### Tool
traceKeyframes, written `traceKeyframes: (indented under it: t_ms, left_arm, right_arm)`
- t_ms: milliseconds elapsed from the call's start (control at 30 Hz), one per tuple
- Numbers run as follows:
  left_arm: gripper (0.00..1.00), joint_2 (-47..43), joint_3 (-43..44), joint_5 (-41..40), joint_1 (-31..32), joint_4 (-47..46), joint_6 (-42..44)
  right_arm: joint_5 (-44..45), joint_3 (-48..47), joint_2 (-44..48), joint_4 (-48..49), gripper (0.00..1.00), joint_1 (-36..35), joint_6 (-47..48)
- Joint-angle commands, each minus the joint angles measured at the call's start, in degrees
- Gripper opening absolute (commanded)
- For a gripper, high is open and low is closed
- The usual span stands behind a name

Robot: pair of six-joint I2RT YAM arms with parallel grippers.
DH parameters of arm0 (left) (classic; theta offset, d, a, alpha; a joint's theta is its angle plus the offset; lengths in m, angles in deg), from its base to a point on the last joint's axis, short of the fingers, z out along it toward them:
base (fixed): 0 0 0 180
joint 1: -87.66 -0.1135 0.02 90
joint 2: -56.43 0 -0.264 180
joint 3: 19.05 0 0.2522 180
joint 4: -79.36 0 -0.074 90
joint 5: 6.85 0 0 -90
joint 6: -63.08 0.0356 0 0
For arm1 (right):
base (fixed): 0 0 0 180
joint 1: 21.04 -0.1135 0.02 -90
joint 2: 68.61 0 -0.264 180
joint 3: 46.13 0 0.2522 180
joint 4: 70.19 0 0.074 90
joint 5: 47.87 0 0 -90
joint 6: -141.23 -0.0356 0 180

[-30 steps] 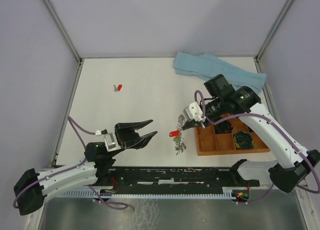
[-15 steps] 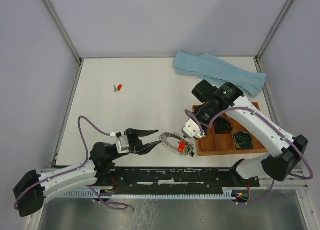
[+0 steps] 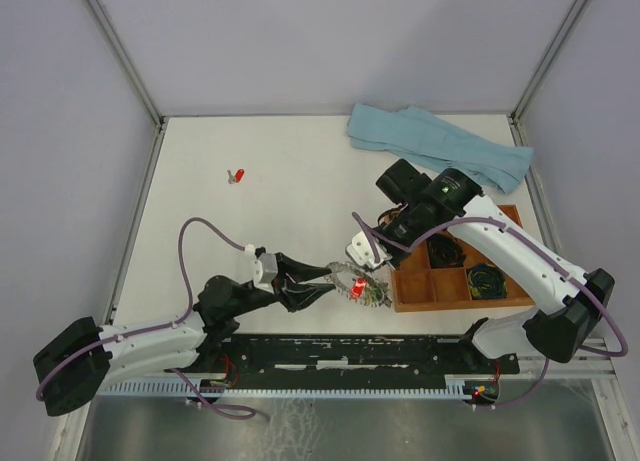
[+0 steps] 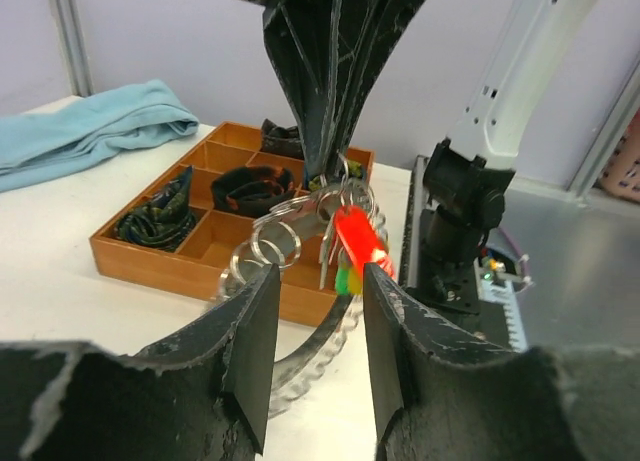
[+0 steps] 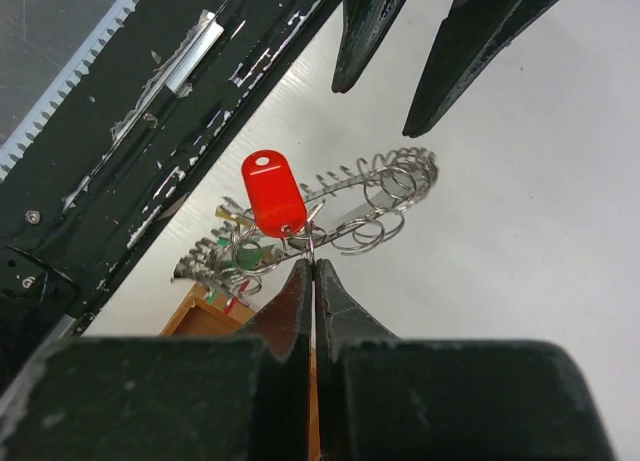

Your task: Remove the keys from the keyring

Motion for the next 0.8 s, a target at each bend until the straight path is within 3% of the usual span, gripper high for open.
traceKeyframes:
  t_ms: [0,333,500,767]
  left_arm:
    - [0.45,0.1,3.5,-2.6,0.0,-1.7,-9.9]
    - [0.50,5.0,5.9,-1.2,0.0,0.7,-12.8]
    - [0.55,6.9,5.1,-0.4,0.8,-1.3,-7.5]
    - [0.55,7.7,5.8,-2.6,6.0,-2.2,4.0]
  right_arm:
    - [0.3,0.6,1.5,4.6,0.01,-0.8,-8.1]
    - [-1.6,4.1,5.1,7.3,0.01,-1.0,-11.3]
    - [-2.9,5.3,6.2,7.7,0.01,-0.9,-12.1]
    - [-2.8,6.4,7.1,9.6,0.01,-1.0,-14.1]
